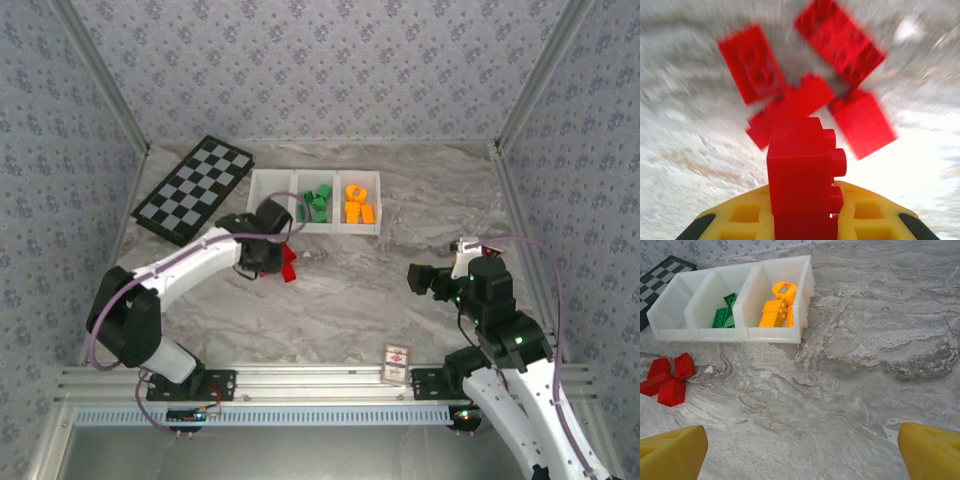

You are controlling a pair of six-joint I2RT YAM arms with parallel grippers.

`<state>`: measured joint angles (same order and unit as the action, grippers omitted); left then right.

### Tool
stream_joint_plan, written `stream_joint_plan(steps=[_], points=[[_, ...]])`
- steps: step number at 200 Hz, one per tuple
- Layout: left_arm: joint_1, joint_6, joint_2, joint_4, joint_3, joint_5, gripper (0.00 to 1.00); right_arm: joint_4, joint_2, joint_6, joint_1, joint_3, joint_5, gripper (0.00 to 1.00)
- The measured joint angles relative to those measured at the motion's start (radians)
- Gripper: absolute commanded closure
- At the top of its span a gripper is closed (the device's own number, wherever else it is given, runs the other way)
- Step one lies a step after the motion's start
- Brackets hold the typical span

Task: Sort the legos into containers by color
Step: Pick up the lego from the center of the table, then place the lego in the container.

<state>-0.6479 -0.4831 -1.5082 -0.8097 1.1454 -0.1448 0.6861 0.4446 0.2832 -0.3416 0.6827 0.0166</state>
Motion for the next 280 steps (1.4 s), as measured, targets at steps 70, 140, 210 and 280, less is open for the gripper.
stream_joint_plan(steps=[70, 140, 210, 280], points=[[0.194, 0.146, -0.203, -0.055, 0.436, 0.022, 0.76, 0.0, 0.0, 0.017, -0.05, -0.005, 0.053, 0.0], [0.234, 0.241, -0.663, -0.136, 0.88, 0.059, 0.75, 0.044, -0.027, 0.035, -0.183, -0.011, 0.164, 0.0], [0.297, 0.247, -0.78, -0.168, 0.996, 0.089, 0.67, 0.053, -0.058, 0.042, -0.233, -0.011, 0.242, 0.0], [0.306, 0.264, -0.776, -0.159, 0.937, 0.123, 0.53, 0.053, -0.059, 0.042, -0.235, -0.011, 0.257, 0.0]])
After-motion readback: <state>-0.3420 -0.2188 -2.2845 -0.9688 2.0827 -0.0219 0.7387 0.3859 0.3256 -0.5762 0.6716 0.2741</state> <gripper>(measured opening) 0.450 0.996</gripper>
